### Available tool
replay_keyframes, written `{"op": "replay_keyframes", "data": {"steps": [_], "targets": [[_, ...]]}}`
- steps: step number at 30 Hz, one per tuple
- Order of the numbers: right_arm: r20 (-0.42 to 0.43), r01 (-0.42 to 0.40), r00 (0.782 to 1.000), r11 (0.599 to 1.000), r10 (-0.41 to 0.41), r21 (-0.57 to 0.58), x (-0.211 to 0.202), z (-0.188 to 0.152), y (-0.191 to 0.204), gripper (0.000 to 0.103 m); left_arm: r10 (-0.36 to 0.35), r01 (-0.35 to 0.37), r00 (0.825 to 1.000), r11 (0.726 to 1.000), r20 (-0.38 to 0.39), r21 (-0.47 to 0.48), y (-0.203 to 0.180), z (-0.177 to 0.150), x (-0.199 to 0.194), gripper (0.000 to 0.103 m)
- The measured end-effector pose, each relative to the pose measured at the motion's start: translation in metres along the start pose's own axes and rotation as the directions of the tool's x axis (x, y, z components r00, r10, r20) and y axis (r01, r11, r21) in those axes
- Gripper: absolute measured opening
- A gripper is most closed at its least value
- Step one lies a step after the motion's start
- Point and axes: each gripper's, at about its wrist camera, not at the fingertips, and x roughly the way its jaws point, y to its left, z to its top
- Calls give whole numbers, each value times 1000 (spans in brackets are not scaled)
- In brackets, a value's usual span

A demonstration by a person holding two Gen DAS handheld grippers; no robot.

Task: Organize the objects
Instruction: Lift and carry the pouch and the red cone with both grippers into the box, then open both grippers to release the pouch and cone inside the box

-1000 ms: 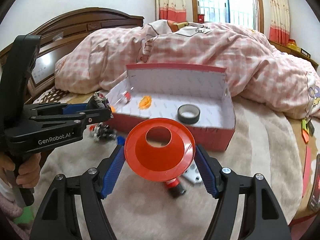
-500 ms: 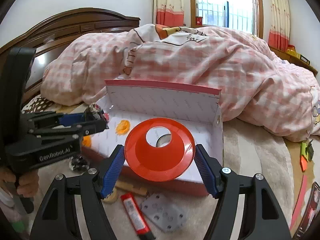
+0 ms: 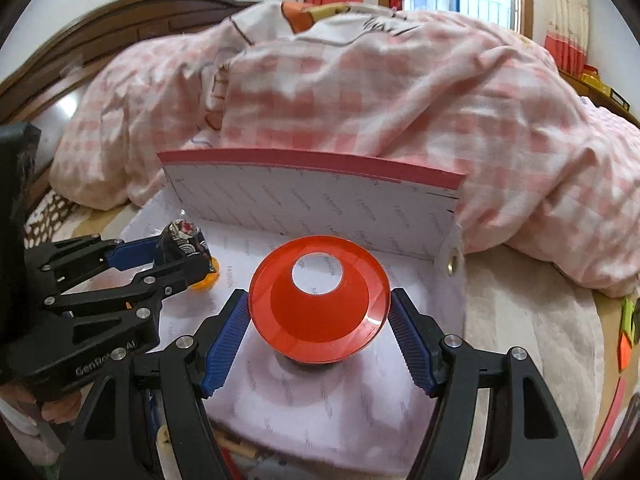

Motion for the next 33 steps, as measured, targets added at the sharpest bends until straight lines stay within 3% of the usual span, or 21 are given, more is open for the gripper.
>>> {"op": "replay_keyframes", "data": {"steps": [11, 19, 23, 33], "targets": [[-74, 35, 997, 999, -36, -13, 34, 16, 4, 72, 47, -49, 998, 998, -47, -50, 10, 11, 27, 38], [-49, 65, 997, 997, -66, -31, 34, 13, 5, 72, 45, -50, 996, 997, -76, -60, 9, 10, 33, 42], [-30, 62, 998, 998, -62, -3, 30, 14, 0, 79, 41, -46, 997, 997, -64, -70, 9, 10, 29, 43], [2, 14, 1000, 998, -14, 61, 7, 8, -3, 80, 31, -34, 998, 997, -60, -62, 3, 5, 13, 44]]}}
